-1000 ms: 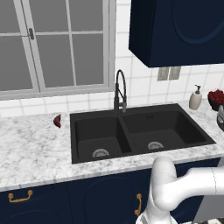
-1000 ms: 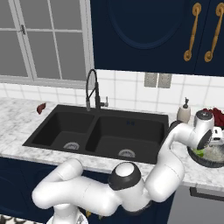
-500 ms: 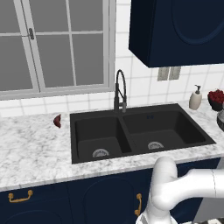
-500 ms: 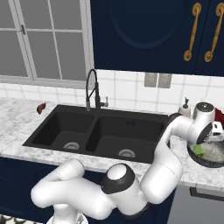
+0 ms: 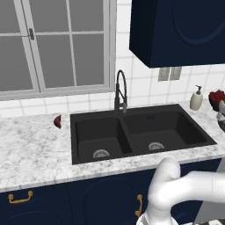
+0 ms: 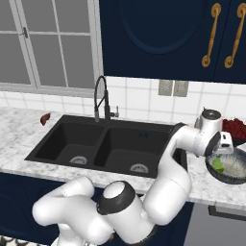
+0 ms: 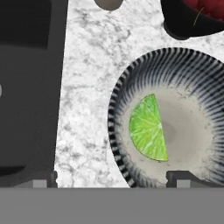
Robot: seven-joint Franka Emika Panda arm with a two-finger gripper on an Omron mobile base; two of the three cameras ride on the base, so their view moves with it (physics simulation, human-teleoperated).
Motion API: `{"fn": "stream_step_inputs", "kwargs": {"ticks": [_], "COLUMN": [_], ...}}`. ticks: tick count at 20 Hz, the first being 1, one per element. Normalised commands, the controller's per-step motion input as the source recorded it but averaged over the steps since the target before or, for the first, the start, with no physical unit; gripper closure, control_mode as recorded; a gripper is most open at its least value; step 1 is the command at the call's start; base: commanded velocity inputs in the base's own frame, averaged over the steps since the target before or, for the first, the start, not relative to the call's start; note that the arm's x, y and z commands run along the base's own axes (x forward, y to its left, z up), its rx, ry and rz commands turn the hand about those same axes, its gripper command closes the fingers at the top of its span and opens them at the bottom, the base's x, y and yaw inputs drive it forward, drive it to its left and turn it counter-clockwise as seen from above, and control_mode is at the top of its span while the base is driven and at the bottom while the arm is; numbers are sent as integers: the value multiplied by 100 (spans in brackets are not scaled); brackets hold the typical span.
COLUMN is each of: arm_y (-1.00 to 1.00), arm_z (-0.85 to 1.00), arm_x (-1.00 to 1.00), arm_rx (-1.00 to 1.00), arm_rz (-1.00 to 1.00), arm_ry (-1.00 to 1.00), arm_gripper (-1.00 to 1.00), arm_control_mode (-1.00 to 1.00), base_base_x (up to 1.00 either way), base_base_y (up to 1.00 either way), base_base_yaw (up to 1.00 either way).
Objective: Pick the lemon wedge from the sink and place it in the bowl. Then pick the bowl and place it in the microwave. Then close the microwave door and press the start button.
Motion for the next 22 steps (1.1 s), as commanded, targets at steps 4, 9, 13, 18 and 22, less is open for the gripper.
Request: {"fn": "stream_step_inputs", "kwargs": {"ticks": [4, 9, 13, 18, 22], "arm_y": [14, 0, -9, -5, -20], "arm_z": [0, 0, 0, -9, -11], "arm_x": [25, 34, 29, 10, 4], "arm_rx": [0, 0, 0, 0, 0], "arm_rz": [0, 0, 5, 2, 2], "arm_ry": [10, 5, 6, 3, 4], "arm_gripper": [-100, -100, -100, -100, -100], "arm_control_mode": [-100, -100, -100, -100, -100], "base_base_x": [0, 0, 0, 0, 0], "base_base_y": [0, 0, 0, 0, 0], "base_base_yaw": [0, 0, 0, 0, 0]}}
